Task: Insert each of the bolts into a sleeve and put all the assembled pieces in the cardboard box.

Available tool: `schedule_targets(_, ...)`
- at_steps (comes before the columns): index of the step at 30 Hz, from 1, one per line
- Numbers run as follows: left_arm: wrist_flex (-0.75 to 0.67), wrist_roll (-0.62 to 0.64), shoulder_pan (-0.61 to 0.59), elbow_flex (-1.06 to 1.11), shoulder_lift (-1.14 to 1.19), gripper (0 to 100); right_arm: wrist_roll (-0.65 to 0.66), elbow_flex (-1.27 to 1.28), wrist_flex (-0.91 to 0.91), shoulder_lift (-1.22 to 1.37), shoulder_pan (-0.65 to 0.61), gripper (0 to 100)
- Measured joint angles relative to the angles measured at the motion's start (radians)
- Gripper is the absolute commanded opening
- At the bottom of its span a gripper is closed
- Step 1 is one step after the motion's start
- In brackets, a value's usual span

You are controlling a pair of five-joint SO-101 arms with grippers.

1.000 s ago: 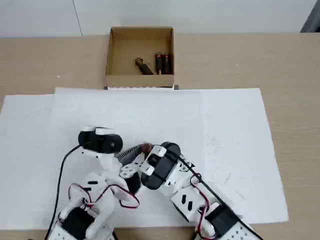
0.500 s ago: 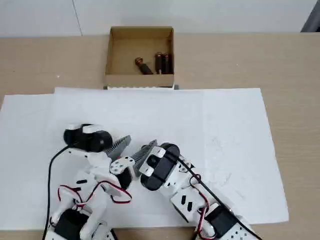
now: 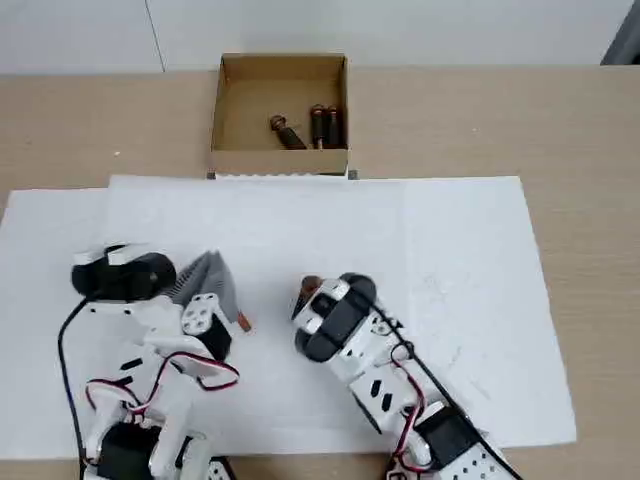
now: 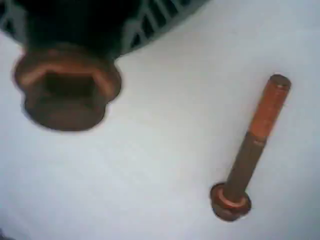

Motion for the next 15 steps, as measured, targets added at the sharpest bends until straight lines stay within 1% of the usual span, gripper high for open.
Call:
schedule_targets(3,0.0,-0.095,-0.012,0.046,0.0,1,0.0,-0.014,0.094,0.0,0.054,0.2)
schedule_targets(5,0.0,-0.135,-0.015,0.089,0.0,1,0.0,-0.038,0.181,0.0,0.092,0.2)
schedule_targets(7,0.0,-0.152,-0.015,0.141,0.0,1,0.0,-0.078,0.249,0.0,0.137,0.2)
schedule_targets(10,-0.005,-0.158,-0.018,0.206,0.0,1,0.0,-0.144,0.302,0.0,0.19,0.2)
schedule_targets(12,-0.034,-0.163,-0.018,0.25,0.0,1,0.0,-0.189,0.336,0.0,0.21,0.2)
schedule_targets(15,-0.084,-0.207,-0.018,0.302,0.002,1,0.0,-0.249,0.385,0.0,0.241,0.2)
